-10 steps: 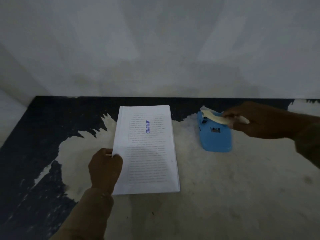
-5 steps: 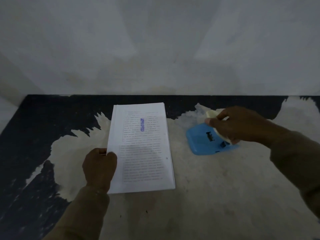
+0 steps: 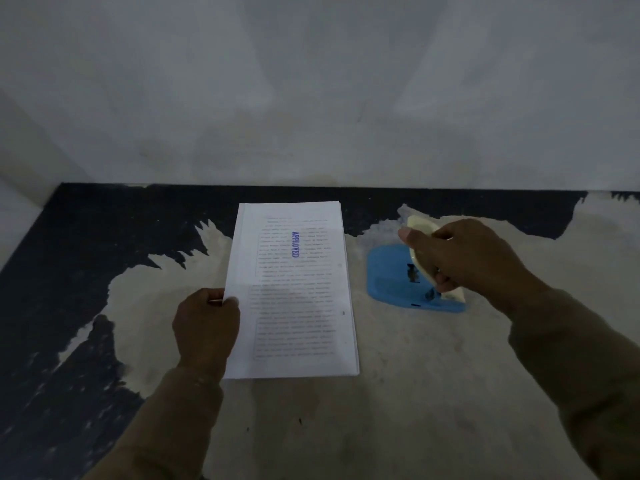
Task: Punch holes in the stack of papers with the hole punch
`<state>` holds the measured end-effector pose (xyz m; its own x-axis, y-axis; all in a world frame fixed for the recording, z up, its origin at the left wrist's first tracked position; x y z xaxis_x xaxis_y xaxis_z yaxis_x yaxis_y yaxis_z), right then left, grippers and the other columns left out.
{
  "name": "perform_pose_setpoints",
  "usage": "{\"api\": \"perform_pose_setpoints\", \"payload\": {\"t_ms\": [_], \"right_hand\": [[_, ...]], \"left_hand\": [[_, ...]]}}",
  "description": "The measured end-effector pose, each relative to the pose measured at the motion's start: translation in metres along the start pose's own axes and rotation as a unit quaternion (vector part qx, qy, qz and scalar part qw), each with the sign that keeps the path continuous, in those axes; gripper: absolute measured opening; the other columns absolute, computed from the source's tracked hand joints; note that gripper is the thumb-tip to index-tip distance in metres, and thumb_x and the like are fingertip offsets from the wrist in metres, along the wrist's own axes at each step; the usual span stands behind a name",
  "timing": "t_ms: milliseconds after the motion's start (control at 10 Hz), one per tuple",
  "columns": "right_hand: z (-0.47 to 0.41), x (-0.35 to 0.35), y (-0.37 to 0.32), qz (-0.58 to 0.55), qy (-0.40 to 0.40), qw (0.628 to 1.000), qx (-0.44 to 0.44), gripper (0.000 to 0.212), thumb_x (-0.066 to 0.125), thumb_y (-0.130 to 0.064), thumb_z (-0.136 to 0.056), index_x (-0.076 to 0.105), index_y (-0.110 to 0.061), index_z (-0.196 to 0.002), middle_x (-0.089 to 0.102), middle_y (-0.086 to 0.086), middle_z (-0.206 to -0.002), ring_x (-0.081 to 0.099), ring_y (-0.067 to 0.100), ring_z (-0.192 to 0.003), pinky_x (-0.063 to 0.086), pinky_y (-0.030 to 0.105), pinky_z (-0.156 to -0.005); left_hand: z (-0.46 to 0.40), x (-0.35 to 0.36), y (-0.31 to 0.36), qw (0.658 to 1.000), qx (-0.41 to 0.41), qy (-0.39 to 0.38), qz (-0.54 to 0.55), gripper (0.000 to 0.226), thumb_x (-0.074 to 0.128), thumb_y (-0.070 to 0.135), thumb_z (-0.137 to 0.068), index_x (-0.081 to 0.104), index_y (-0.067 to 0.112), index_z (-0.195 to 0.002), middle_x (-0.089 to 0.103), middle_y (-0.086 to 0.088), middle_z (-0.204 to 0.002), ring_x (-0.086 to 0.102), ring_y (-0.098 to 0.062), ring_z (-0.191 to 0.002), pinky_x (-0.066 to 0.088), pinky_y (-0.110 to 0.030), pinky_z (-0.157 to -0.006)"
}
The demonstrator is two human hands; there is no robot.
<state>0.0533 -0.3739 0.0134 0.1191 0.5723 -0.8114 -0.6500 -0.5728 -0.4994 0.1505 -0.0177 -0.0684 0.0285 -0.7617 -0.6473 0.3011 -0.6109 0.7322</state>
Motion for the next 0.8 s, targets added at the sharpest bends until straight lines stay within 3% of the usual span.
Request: {"api": "perform_pose_setpoints", "payload": {"t_ms": [200,300,400,500,600,700,800], "right_hand": [[0.001,0.001,-0.002,0.029,0.000,0.999,-0.013,0.066,0.049,-0.075,-0.077,0.064,-0.014,-0.097,0.070,0.001,-0.065,0.069,0.015,-0.058,0.058,0.042,-0.077],[-0.002,0.003,0.001,0.028,0.015,0.999,-0.021,0.066,0.048,-0.078,-0.074,0.065,-0.017,-0.092,0.070,0.000,-0.061,0.068,0.013,-0.055,0.058,0.041,-0.074],[-0.005,0.008,0.002,0.039,0.043,0.998,-0.033,0.062,0.045,-0.082,-0.070,0.061,-0.023,-0.073,0.066,-0.004,-0.051,0.063,0.006,-0.043,0.047,0.026,-0.055],[-0.004,0.013,0.005,0.023,0.066,0.997,-0.022,0.059,0.044,-0.083,-0.068,0.051,-0.025,-0.064,0.063,-0.005,-0.051,0.062,0.007,-0.043,0.042,0.024,-0.051],[0.002,0.017,0.006,0.001,0.061,0.998,-0.006,0.054,0.047,-0.081,-0.070,0.047,-0.028,-0.065,0.062,-0.007,-0.059,0.065,0.010,-0.053,0.048,0.027,-0.056],[0.007,0.009,0.004,-0.004,0.057,0.998,-0.004,0.062,0.048,-0.077,-0.074,0.062,-0.017,-0.082,0.063,-0.002,-0.071,0.062,0.015,-0.062,0.045,0.028,-0.061],[0.023,-0.007,-0.005,-0.029,0.058,0.998,-0.006,0.062,0.048,-0.069,-0.081,0.063,-0.011,-0.092,0.062,0.006,-0.086,0.052,0.015,-0.066,0.037,0.024,-0.064]], "left_hand": [[0.000,0.000,-0.002,1.000,0.000,-0.004,-0.001,0.004,0.063,0.015,-0.087,0.066,0.017,-0.087,0.065,-0.002,-0.085,0.060,-0.023,-0.077,0.047,-0.035,-0.075],[0.000,-0.001,-0.002,1.000,0.007,-0.001,-0.006,0.011,0.063,0.015,-0.086,0.071,0.012,-0.093,0.066,-0.003,-0.084,0.061,-0.024,-0.077,0.048,-0.034,-0.076],[0.000,-0.002,-0.002,1.000,0.012,0.007,-0.021,0.014,0.064,0.016,-0.085,0.071,0.010,-0.095,0.064,-0.003,-0.084,0.059,-0.024,-0.077,0.048,-0.035,-0.078],[0.003,-0.002,0.003,0.998,0.021,-0.003,-0.053,0.018,0.064,0.018,-0.085,0.072,0.004,-0.094,0.068,-0.010,-0.087,0.057,-0.026,-0.076,0.043,-0.032,-0.076],[0.003,-0.003,0.007,0.997,0.001,-0.035,-0.070,0.025,0.064,0.018,-0.086,0.070,-0.004,-0.096,0.069,-0.020,-0.099,0.062,-0.036,-0.091,0.040,-0.031,-0.080],[-0.001,-0.011,0.021,0.992,-0.025,-0.088,-0.083,0.032,0.063,0.025,-0.087,0.065,-0.006,-0.093,0.065,-0.021,-0.097,0.062,-0.038,-0.099,0.041,-0.033,-0.081],[0.006,-0.018,0.056,0.983,-0.005,-0.163,-0.079,0.036,0.058,0.032,-0.090,0.064,-0.003,-0.089,0.066,-0.022,-0.099,0.063,-0.037,-0.100,0.045,-0.032,-0.080]]}}
Point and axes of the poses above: each hand's wrist, its own z-axis away from the middle knuckle, its own x-axis out of the palm, y = z × x, the point moved 7 cm from there along -z, towards the middle knuckle
